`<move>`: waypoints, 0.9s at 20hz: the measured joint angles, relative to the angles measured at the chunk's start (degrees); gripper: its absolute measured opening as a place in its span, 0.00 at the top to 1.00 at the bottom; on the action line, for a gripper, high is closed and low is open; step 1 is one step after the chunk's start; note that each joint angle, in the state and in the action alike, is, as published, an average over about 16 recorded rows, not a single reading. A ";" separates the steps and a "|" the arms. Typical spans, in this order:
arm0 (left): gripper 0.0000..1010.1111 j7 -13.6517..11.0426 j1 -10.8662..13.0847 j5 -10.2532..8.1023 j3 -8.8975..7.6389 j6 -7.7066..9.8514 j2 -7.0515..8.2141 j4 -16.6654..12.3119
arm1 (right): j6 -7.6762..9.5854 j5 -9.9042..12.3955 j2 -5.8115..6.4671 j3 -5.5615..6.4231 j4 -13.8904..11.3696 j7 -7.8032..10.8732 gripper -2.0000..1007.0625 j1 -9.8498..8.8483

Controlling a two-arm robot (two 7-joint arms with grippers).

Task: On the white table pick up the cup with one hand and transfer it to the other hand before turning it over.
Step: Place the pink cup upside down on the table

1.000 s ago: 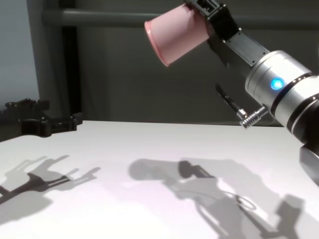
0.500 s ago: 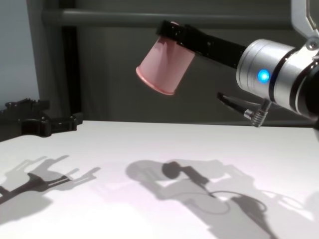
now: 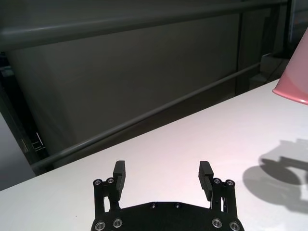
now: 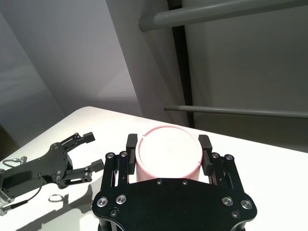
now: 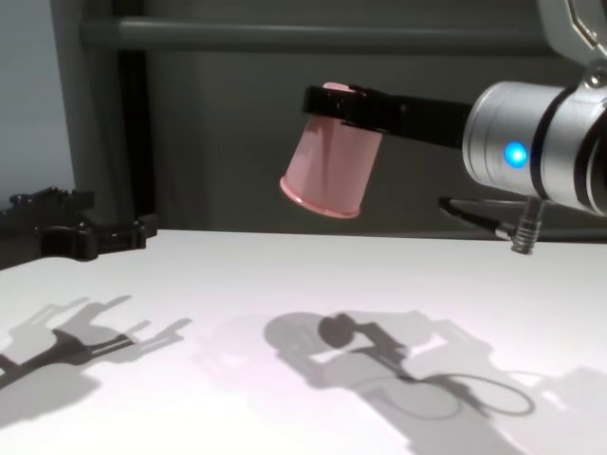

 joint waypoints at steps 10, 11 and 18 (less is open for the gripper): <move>0.01 0.00 0.00 0.00 0.00 0.00 0.00 0.00 | 4.02 -1.72 0.73 0.12 1.23 -1.16 0.27 -1.19; 0.01 0.00 0.00 0.00 0.00 0.00 0.00 0.00 | 4.28 -1.90 0.71 0.08 1.63 -1.12 0.27 -1.30; 0.01 0.00 0.00 0.00 0.00 0.00 0.00 0.00 | 5.85 -3.25 0.15 -0.57 4.81 -0.32 0.27 -1.49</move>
